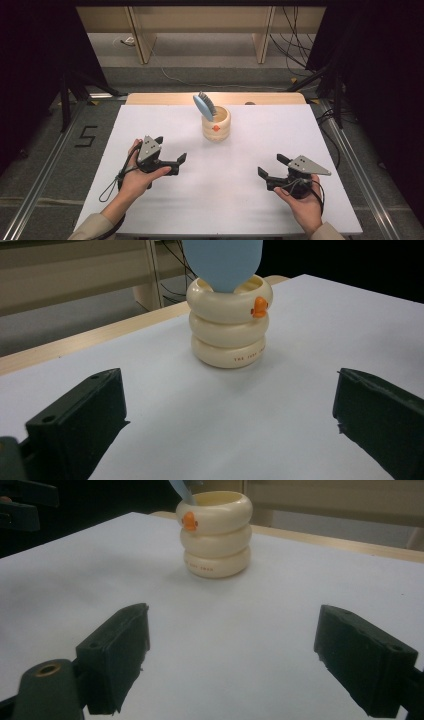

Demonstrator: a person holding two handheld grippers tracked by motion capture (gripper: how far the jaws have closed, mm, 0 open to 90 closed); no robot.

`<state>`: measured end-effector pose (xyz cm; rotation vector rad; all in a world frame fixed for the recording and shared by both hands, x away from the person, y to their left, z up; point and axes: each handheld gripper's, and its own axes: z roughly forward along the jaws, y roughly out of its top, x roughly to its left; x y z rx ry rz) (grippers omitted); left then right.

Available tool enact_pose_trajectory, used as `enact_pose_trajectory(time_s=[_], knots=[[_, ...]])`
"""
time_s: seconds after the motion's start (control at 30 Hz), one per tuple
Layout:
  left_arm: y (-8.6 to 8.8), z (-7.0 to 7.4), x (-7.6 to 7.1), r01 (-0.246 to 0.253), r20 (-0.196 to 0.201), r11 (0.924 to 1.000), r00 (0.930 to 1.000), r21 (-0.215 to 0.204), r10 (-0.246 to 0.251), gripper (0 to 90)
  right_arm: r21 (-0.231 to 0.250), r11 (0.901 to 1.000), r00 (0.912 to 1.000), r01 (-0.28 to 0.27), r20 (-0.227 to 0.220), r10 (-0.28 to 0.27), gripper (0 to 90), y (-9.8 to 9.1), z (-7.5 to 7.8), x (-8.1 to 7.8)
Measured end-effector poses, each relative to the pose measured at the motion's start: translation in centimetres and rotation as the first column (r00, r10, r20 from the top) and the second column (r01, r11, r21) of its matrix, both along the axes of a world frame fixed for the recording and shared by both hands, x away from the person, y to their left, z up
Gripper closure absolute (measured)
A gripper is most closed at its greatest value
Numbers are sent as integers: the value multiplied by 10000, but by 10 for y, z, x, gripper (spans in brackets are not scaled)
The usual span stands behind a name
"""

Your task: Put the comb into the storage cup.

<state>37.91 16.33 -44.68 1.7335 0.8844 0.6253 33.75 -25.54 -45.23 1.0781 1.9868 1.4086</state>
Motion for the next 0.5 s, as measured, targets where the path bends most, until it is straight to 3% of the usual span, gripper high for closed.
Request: enact_pose_trajectory(time_s=[0.5], knots=[[17, -8, -13, 67, 92, 9999, 9999, 141, -68, 12, -84, 9999, 9999, -106, 39, 106, 157, -3, 1, -2]])
